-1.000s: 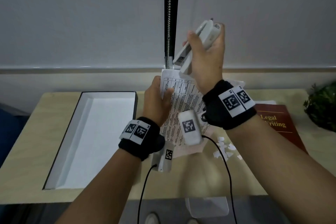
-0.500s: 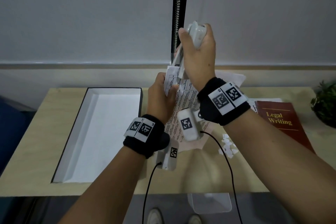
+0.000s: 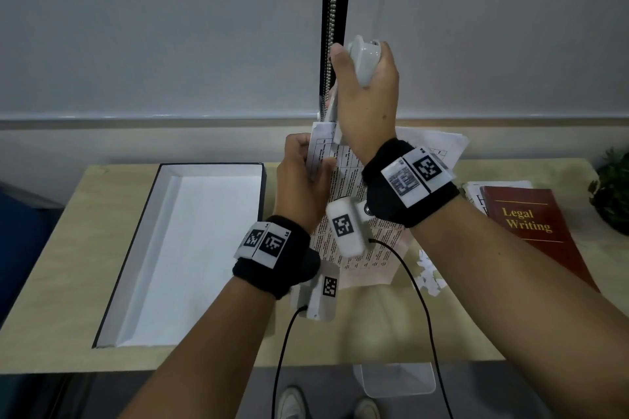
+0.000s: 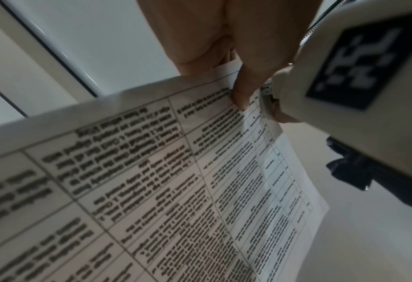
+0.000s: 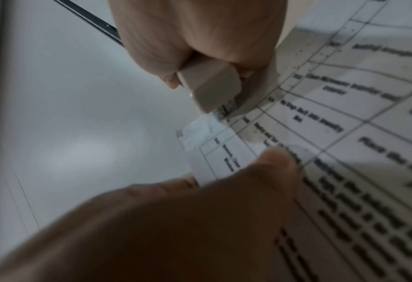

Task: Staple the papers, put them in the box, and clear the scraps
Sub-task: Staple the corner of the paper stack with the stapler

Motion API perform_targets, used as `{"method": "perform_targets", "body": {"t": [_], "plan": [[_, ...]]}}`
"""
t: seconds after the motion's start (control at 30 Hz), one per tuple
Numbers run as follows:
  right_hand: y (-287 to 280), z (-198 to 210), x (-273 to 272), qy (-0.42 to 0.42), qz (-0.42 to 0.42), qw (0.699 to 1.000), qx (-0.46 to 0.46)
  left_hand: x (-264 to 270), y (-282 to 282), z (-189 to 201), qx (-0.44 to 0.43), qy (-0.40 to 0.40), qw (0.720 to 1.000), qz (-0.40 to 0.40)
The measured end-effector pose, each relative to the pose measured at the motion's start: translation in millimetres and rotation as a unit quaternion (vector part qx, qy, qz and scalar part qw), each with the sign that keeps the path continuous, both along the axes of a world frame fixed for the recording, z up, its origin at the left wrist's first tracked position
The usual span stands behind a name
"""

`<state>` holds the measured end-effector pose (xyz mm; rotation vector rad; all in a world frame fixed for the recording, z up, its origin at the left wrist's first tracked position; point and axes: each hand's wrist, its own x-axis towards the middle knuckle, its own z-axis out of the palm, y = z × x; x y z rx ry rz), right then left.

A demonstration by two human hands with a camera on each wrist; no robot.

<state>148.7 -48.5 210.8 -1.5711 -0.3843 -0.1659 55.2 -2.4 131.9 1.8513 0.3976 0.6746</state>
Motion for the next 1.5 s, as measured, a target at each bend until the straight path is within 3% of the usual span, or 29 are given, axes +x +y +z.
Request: {"method": "perform_targets", "body": {"t": [0.4,0.57,1.1,1.37,1.5], "plan": [[3,-5,7,-0.020,-0.021,0.999,0.014,2,0,-2,-0.038,0.010,0.998,-0.048],[-1,-8,11,-0.018,-0.022,0.999,0.023,-2,1,-14,-0.065,0.075,0.990,-0.099],[3,-9,22,-0.018,-0.027,0.999,0.022,8,2,-19,-0.055,0.082,0.991,-0.087],[-5,-14,25,-0.006,0.044,0.998,0.044,9,0,-18,-0.027,0.091,0.992,-0.083],[-22,-11,31,0.024,0.074,0.991,0.105,7,5,-21,-0.029,0.117,0.990,-0.072]]}}
